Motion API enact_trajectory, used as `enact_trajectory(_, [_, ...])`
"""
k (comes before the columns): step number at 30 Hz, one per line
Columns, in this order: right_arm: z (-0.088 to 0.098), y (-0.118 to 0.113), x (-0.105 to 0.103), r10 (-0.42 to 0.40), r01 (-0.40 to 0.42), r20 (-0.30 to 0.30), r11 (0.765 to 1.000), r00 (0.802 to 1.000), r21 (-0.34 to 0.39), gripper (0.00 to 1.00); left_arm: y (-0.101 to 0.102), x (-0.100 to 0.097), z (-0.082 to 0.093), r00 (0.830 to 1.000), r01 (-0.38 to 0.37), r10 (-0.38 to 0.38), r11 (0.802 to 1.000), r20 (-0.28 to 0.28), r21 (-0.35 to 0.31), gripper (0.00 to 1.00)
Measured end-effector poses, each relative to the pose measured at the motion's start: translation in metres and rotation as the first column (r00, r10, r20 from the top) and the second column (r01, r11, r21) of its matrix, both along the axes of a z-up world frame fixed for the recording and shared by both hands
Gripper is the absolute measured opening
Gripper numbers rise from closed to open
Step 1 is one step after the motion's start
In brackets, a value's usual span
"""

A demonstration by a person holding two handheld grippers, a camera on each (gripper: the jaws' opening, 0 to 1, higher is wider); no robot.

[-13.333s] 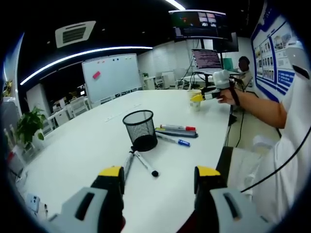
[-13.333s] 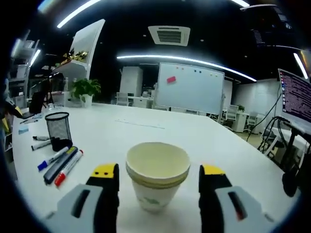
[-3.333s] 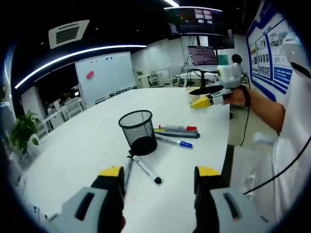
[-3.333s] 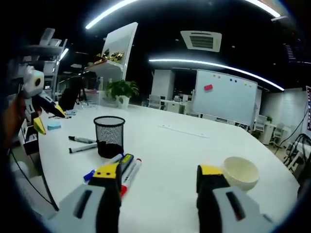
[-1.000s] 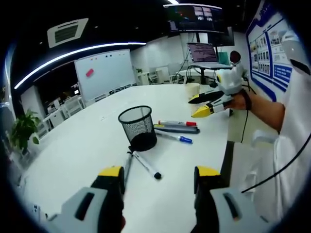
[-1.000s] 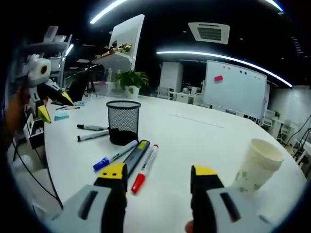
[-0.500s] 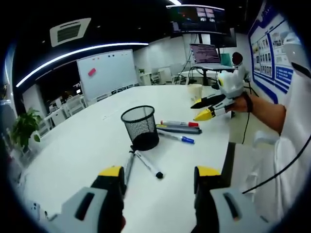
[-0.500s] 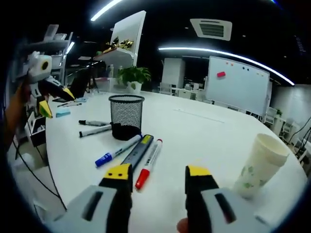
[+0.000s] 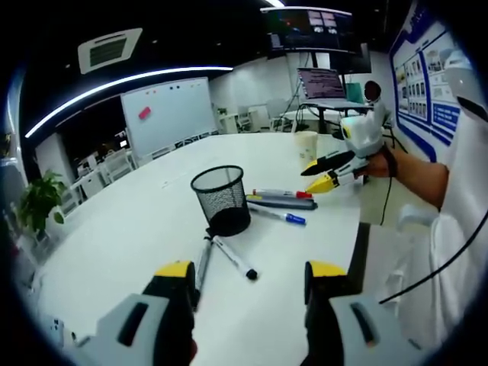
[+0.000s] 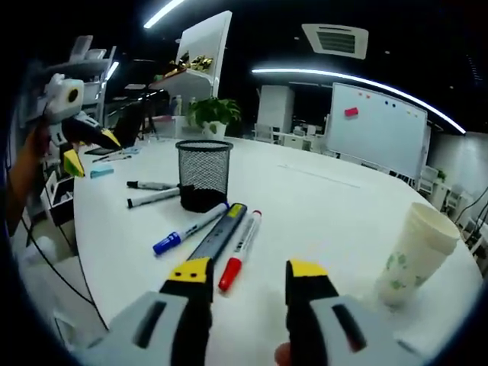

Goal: Place the scattered laser pointers and whiteboard markers into the pen holder and stack the scattered paper cups together

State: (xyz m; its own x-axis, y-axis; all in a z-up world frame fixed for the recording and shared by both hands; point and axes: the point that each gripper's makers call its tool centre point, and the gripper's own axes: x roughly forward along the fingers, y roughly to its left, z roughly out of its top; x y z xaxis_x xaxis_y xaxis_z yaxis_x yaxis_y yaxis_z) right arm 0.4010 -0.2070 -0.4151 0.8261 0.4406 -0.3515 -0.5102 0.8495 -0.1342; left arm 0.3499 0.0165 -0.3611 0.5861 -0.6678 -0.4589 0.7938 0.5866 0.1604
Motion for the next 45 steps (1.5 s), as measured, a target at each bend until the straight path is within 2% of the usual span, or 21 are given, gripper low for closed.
enact_trajectory(7, [-0.001, 0.001, -0.001, 0.011, -0.011, -0.013, 1.000, 1.000, -0.007, 0.37, -0.001, 0.000, 0.002, 1.000, 0.003, -0.003, 1.000, 0.003, 0.001, 0.59])
enact_trajectory(11, [-0.002, 0.003, -0.002, 0.014, -0.013, -0.029, 1.000, 0.999, 0.023, 0.34, -0.001, -0.001, 0.002, 1.000, 0.001, -0.001, 1.000, 0.004, -0.002, 0.59])
enact_trajectory(24, [-0.010, 0.005, -0.003, 0.017, -0.016, -0.043, 1.000, 0.999, 0.003, 0.32, 0.001, -0.001, 0.003, 1.000, 0.000, 0.001, 1.000, 0.009, -0.005, 0.59])
enact_trajectory(34, [-0.022, 0.003, -0.003, 0.006, -0.006, -0.085, 1.000, 0.996, -0.004, 0.29, -0.002, -0.005, 0.003, 1.000, 0.012, -0.012, 1.000, 0.006, -0.018, 0.59])
enact_trajectory(38, [-0.022, 0.005, -0.003, 0.006, -0.006, -0.087, 1.000, 0.996, 0.001, 0.27, -0.002, -0.005, 0.004, 1.000, 0.014, -0.014, 0.999, 0.001, -0.031, 0.58])
enact_trajectory(41, [-0.025, 0.005, -0.003, 0.001, 0.000, -0.110, 1.000, 0.994, 0.003, 0.19, 0.001, -0.004, 0.002, 1.000, 0.004, -0.004, 1.000, 0.000, -0.023, 0.58])
enact_trajectory(45, [-0.025, 0.004, -0.001, -0.008, 0.009, -0.112, 1.000, 0.994, 0.012, 0.18, 0.002, -0.004, 0.002, 1.000, 0.000, 0.000, 1.000, -0.002, -0.025, 0.58])
